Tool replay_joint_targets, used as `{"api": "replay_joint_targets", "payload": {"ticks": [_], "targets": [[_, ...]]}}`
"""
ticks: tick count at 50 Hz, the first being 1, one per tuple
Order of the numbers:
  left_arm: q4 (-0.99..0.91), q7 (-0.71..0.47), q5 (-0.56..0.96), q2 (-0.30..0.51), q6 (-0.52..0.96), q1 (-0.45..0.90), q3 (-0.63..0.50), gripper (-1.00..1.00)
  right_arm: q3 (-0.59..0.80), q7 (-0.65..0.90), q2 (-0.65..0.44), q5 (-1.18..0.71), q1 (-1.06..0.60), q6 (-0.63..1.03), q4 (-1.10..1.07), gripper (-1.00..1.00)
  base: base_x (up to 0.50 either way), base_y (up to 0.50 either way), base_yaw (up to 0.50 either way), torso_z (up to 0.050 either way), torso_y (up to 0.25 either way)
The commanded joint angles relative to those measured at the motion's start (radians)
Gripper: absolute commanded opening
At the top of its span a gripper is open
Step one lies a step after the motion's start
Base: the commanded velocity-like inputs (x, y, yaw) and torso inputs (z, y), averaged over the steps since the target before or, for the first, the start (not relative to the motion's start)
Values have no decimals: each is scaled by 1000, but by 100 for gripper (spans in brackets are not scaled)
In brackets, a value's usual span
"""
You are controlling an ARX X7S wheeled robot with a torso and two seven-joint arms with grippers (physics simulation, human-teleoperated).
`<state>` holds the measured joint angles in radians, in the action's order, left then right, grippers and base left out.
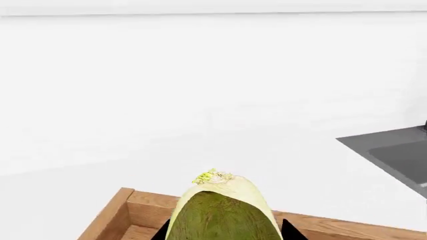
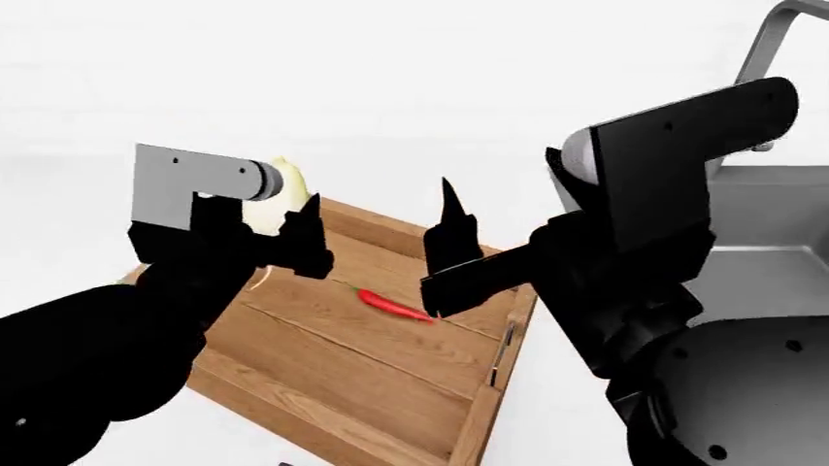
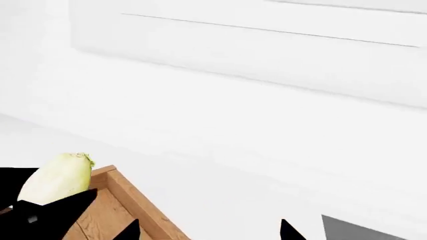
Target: Pick up the fruits and vegetables and place them in the sink. Turn on the sink faucet to wash them. Then turn the sink off and put them in the tray.
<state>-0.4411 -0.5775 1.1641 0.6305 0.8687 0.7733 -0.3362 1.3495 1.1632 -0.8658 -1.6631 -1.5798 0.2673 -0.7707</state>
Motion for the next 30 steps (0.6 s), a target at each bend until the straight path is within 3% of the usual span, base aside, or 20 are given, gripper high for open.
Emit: {"api": "replay_joint_targets", "payload": {"ticks": [1,12,13,30], "targets": [[161,66,-126,-71,-19,7,-123,-100,-12,2,-60,24,29,-26,-34,100,0,0,0,10,0],[193,84,-126,-65,-29,-10,-123,-100,-8,-13,-49,42,52,-35,-6,100,0,0,0,0,1],[191,83,-123,-64,-28,-7,-120,100,-8,-14,-49,43,52,-35,-6,100,0,0,0,0,0],[-61,-99,128,8,21,112,82,100,-16,-4,-94,70,82,-59,-36,100,0,0,0,0,0]]}}
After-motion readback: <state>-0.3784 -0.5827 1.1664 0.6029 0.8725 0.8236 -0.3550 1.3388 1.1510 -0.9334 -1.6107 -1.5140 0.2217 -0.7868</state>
